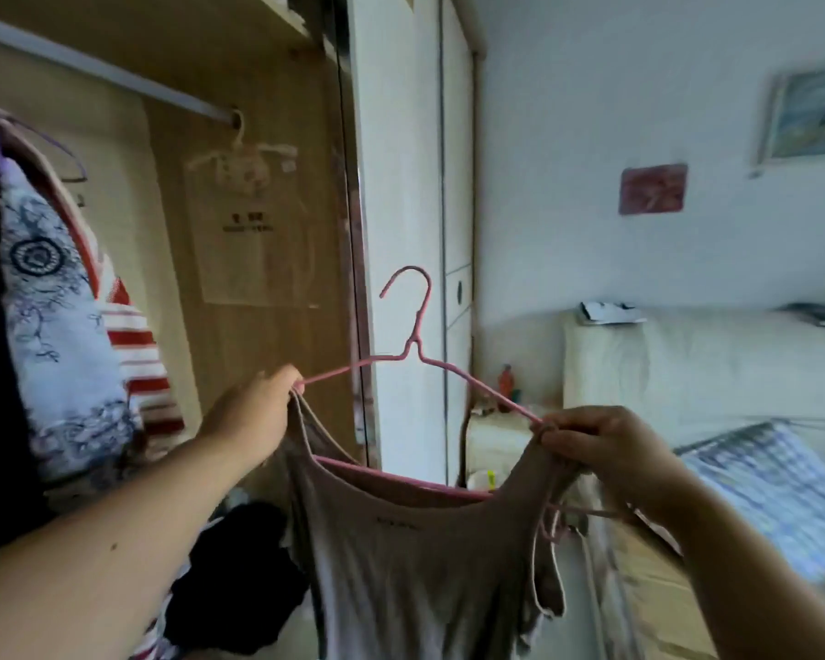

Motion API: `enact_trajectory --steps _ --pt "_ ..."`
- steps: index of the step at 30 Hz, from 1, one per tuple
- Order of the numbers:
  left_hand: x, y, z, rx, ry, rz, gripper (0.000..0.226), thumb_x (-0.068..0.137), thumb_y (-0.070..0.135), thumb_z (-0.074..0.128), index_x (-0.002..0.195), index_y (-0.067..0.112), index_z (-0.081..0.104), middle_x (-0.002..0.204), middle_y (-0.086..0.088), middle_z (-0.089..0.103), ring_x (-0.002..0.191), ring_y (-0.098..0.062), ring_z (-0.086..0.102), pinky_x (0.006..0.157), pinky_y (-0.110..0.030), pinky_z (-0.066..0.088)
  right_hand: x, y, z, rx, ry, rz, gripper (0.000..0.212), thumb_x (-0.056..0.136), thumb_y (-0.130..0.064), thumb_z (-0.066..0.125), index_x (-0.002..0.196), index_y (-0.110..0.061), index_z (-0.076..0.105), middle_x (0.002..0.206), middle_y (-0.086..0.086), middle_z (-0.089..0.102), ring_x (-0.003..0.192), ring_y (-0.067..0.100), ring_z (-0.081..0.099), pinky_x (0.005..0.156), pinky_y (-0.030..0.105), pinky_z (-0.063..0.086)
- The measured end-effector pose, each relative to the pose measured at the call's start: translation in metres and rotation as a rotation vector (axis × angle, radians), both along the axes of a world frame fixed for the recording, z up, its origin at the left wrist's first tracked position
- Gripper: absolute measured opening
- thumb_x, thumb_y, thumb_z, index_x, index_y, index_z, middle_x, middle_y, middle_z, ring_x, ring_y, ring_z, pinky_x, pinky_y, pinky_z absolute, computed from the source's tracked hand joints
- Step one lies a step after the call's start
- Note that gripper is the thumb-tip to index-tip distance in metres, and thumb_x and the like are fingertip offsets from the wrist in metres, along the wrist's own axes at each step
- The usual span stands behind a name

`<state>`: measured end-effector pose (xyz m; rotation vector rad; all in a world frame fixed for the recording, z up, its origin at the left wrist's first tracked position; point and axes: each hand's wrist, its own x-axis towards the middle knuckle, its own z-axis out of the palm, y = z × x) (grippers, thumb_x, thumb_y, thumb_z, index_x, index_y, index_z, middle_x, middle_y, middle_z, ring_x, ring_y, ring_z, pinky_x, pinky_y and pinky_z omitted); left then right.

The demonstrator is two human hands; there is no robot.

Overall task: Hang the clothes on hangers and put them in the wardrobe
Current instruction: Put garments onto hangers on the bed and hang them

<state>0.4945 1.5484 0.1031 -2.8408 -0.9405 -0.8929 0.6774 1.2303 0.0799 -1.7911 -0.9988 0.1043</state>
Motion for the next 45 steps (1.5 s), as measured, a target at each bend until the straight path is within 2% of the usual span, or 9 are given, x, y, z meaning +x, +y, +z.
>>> enact_trajectory --steps 4,8,15,21,25,29,34,40,45 --pt "-0.001 -0.036 -0.059 -0.082 -0.013 -0.199 0.018 0.094 0.017 0.045 0.098 0.029 0.057 0.094 0.003 0.052 0.087 -0.03 0.058 0.073 -0.033 0.046 -0.057 -0.065 -0.073 -0.229 -0.057 -0.311 0.037 0.081 -0.025 0.069 0.062 -0.056 0.065 0.06 -0.022 0.065 0.056 -0.009 0.055 0.061 0.02 0.044" --pt "-0.002 -0.076 -0.116 -0.234 0.11 -0.46 0.02 0.082 -0.003 0.058 0.093 0.011 0.067 0.096 -0.015 0.065 0.093 -0.035 0.06 0.081 -0.039 0.047 -0.124 -0.13 -0.136 -0.402 0.106 -0.49 0.031 0.083 -0.028 0.066 0.059 -0.049 0.064 0.058 -0.017 0.064 0.046 -0.005 0.051 0.051 0.016 0.041" --pt "-0.001 -0.177 -0.178 -0.229 0.356 -0.719 0.022 0.087 0.018 0.055 0.101 0.032 0.064 0.106 -0.001 0.064 0.099 -0.026 0.059 0.083 -0.033 0.046 -0.234 -0.24 -0.215 -0.393 0.445 -0.724 0.024 0.086 -0.023 0.066 0.063 -0.031 0.068 0.049 -0.012 0.056 0.04 0.0 0.044 0.044 0.016 0.036" --pt "0.002 -0.317 -0.21 -0.222 0.472 -0.966 0.02 0.089 0.021 0.054 0.102 0.031 0.065 0.107 -0.005 0.064 0.101 -0.026 0.058 0.086 -0.036 0.047 -0.316 -0.361 -0.238 -0.389 0.581 -0.971 0.012 0.085 -0.02 0.067 0.08 -0.029 0.074 0.044 -0.016 0.056 0.034 -0.003 0.041 0.038 0.009 0.03" --pt "0.0 -0.417 -0.231 -0.254 0.51 -1.087 0.02 0.093 0.022 0.048 0.103 0.029 0.063 0.104 -0.003 0.063 0.094 -0.025 0.057 0.08 -0.036 0.048 -0.357 -0.443 -0.242 -0.377 0.608 -1.199 0.01 0.081 -0.021 0.072 0.086 -0.029 0.075 0.052 -0.023 0.063 0.047 -0.003 0.054 0.052 0.013 0.041" --pt "0.002 -0.5 -0.257 -0.33 0.592 -1.075 0.019 0.094 0.019 0.048 0.101 0.027 0.063 0.1 -0.004 0.065 0.088 -0.026 0.057 0.071 -0.032 0.046 -0.37 -0.502 -0.261 -0.345 0.66 -1.372 0.01 0.081 -0.024 0.072 0.085 -0.033 0.074 0.067 -0.012 0.07 0.066 0.019 0.064 0.059 0.028 0.049" --pt "0.02 -0.575 -0.293 -0.325 0.664 -1.005 0.017 0.095 0.022 0.047 0.094 0.032 0.061 0.097 0.004 0.061 0.082 -0.019 0.054 0.064 -0.029 0.041 -0.35 -0.553 -0.299 -0.382 0.696 -1.462 0.011 0.086 -0.029 0.066 0.094 -0.026 0.073 0.075 -0.013 0.066 0.07 0.011 0.062 0.054 0.02 0.042" --pt "0.054 -0.621 -0.314 -0.253 0.717 -0.92 0.018 0.096 0.021 0.045 0.093 0.032 0.059 0.095 0.005 0.058 0.074 -0.015 0.051 0.051 -0.025 0.031 -0.3 -0.597 -0.329 -0.517 0.785 -1.378 0.015 0.09 -0.032 0.06 0.095 -0.025 0.072 0.078 -0.009 0.066 0.07 0.009 0.06 0.052 0.02 0.042" --pt "0.08 -0.642 -0.335 -0.202 0.716 -0.91 0.02 0.096 0.021 0.046 0.102 0.032 0.062 0.102 0.004 0.058 0.083 -0.018 0.052 0.063 -0.029 0.039 -0.265 -0.619 -0.367 -0.621 0.821 -1.314 0.018 0.091 -0.031 0.058 0.091 -0.022 0.073 0.085 -0.002 0.07 0.076 0.019 0.061 0.075 0.034 0.054"
